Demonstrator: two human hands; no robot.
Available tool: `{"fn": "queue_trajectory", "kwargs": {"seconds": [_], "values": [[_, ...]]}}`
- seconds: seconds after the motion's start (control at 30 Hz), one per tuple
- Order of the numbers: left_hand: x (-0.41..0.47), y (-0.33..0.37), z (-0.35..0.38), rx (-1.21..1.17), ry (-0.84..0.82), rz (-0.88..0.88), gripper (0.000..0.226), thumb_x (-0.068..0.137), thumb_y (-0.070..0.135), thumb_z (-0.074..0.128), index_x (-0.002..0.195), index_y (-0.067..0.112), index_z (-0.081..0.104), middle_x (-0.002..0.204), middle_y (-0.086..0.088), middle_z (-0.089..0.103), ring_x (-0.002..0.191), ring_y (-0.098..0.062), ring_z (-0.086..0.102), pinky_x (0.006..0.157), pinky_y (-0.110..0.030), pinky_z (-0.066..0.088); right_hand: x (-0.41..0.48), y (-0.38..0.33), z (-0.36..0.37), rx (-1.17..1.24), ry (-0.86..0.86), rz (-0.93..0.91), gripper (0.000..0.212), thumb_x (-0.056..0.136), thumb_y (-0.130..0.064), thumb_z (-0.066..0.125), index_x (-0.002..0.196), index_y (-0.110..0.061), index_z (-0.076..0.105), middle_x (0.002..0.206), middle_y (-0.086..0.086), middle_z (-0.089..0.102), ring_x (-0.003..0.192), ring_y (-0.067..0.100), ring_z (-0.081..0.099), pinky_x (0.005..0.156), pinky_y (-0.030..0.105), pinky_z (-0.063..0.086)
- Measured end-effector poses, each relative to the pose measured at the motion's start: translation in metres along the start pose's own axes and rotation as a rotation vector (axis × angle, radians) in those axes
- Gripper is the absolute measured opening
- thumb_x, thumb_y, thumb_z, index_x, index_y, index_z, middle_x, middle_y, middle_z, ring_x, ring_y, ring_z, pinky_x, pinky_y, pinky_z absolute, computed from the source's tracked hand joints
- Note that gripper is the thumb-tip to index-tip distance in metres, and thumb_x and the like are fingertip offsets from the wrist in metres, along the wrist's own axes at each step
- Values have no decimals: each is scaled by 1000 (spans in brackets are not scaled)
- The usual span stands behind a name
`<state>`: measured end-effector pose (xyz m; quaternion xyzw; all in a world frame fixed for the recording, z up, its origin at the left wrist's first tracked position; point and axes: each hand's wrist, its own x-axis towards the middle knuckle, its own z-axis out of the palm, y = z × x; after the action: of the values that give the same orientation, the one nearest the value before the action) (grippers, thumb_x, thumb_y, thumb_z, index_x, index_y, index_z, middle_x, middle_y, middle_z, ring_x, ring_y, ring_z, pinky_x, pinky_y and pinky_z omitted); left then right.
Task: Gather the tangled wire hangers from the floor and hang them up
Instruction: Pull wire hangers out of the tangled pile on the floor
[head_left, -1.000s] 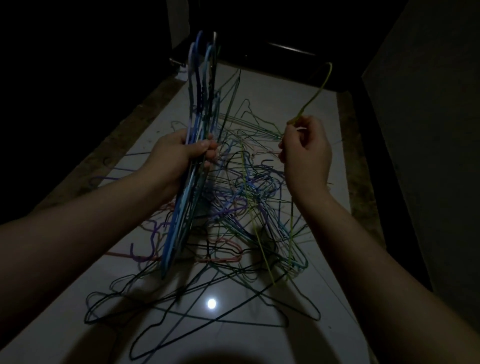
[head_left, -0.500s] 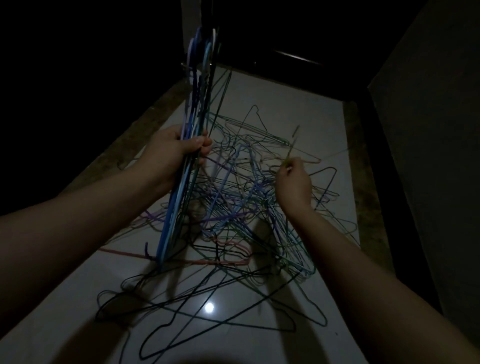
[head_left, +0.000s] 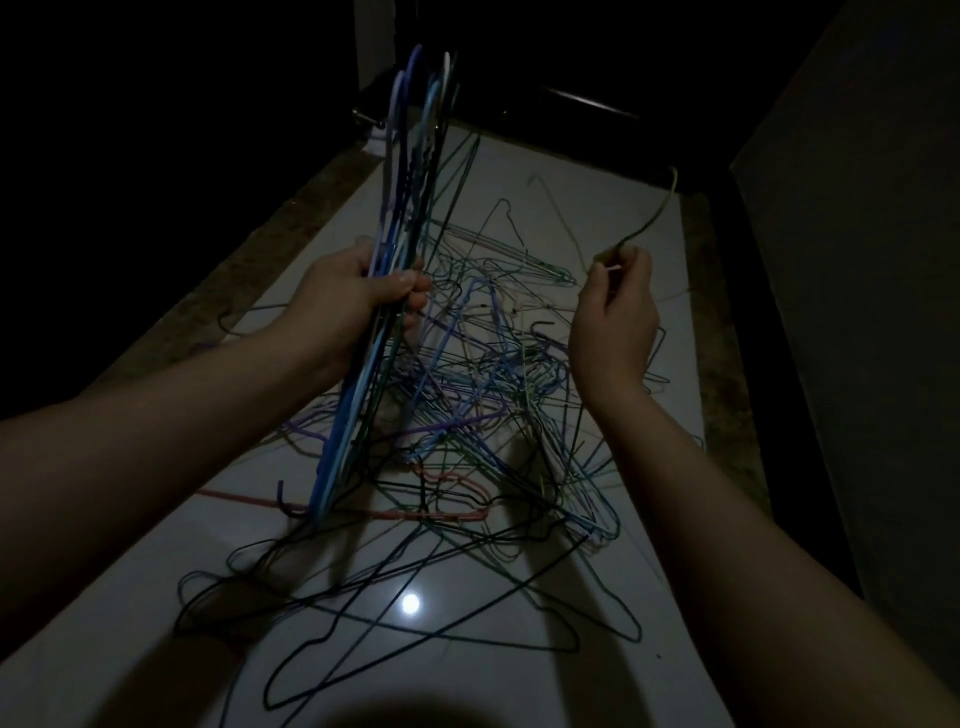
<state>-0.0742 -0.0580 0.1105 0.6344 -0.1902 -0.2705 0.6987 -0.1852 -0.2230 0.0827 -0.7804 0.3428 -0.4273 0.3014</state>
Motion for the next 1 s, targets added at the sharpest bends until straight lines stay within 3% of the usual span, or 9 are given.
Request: {"fn": "queue_trajectory", "kwargs": {"seconds": [0.17,0.3,0.37,0.67,0.83,1.0], "values": [[1,-3,6,-2,-24,-9,22,96,-2,41,87,13,54,76,-2,58,52,0,58,54,-13,49,-1,14,4,-61,-73,59,20,100,-18,40,113,-5,49,84,-3,52,67,13,47,49,15,30],[0,-7,8,-9,-15,-31,22,95,-3,41,87,12,55,76,-1,58,53,0,58,55,-14,49,-8,45,7,-78,-140,210,15,100,-21,41,109,-10,47,85,1,55,77,26,60,66,39,51],[0,-8,9,-1,-12,-31,22,95,-3,41,87,13,55,76,-1,59,53,0,59,56,-14,49,-12,58,7,-76,-164,247,8,100,-21,42,103,-14,45,84,2,56,77,28,63,70,45,54],[5,-21,10,23,-4,-43,21,95,-2,44,89,13,57,76,0,61,55,-1,60,57,-14,50,-20,81,9,-166,-218,282,7,100,-21,42,97,-14,43,91,9,64,78,24,58,62,28,36],[10,-28,11,29,-16,-70,21,95,0,45,90,15,58,67,8,66,58,-2,61,58,-16,51,-27,91,11,-174,-236,299,13,99,-21,44,104,-10,49,95,10,66,82,26,62,66,32,44],[10,-33,14,32,10,-90,20,94,0,46,88,14,59,72,4,64,57,-2,61,57,-15,51,-29,98,10,-185,-222,291,13,99,-23,45,104,-13,49,95,10,67,83,28,63,72,42,52]]}}
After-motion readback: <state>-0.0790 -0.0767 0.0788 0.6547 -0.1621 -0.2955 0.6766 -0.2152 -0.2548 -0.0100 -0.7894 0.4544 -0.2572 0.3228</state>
